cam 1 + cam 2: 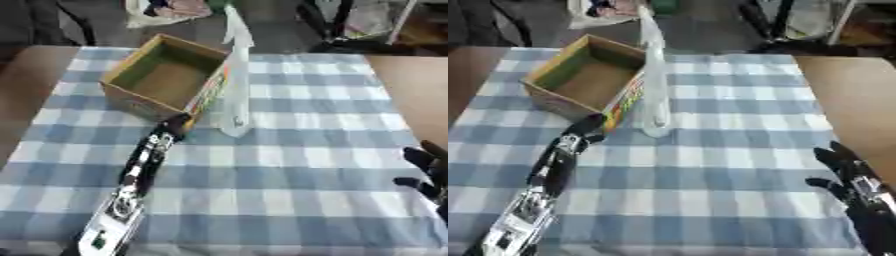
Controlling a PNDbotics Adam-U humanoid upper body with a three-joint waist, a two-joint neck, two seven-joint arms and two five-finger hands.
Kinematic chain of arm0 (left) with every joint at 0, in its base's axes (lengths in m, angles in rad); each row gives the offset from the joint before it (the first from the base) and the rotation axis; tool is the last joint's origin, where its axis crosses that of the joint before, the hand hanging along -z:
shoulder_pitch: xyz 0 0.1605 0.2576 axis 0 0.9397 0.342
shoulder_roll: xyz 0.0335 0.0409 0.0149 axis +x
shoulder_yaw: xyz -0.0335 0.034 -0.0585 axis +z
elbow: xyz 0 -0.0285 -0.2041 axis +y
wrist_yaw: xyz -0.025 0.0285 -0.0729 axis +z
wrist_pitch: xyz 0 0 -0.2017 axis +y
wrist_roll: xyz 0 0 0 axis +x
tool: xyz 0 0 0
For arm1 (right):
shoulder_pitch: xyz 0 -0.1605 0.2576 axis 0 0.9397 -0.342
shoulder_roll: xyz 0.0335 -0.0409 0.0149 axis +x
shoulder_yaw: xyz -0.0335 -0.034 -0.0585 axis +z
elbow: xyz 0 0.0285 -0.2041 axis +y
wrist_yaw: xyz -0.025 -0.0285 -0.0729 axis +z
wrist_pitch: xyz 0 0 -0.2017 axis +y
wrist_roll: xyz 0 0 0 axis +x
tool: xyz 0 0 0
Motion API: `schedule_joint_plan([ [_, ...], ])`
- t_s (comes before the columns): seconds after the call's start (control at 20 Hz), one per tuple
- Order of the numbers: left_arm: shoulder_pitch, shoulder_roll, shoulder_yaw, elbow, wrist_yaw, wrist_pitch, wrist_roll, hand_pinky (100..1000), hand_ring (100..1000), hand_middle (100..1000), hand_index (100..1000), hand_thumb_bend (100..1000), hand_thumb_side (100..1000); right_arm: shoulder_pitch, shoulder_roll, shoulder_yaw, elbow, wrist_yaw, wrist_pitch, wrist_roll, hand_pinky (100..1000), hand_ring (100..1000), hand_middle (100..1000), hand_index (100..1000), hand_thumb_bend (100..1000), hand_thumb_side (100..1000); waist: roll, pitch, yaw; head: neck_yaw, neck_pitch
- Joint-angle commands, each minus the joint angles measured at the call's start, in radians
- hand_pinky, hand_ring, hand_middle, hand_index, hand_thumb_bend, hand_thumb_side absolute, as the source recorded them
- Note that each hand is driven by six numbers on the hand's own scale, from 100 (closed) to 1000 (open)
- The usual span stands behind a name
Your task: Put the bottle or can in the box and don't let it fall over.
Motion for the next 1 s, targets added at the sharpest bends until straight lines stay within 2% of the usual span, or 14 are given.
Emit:
schedule_joint_plan([
  [0.05,-0.004,0.005,0.001,-0.017,-0.002,-0.002,-0.001,864,960,841,903,208,1000,-0.006,-0.01,-0.004,-0.013,0.002,-0.002,0.0,754,1000,889,993,100,830,0.0,-0.01,-0.002,0.001,0.006],
  [0.8,-0.004,0.005,0.005,-0.021,-0.001,-0.004,0.002,864,959,842,903,211,1000,-0.007,-0.013,-0.005,-0.015,0.0,-0.005,-0.002,754,1000,890,993,100,822,0.0,-0.013,-0.002,0.007,0.006],
  [1.0,-0.005,0.01,0.017,-0.027,-0.002,-0.005,0.013,862,955,841,902,214,1000,-0.023,-0.042,-0.004,-0.025,-0.012,-0.018,-0.005,754,1000,889,990,100,786,-0.002,-0.016,-0.001,-0.001,0.006],
])
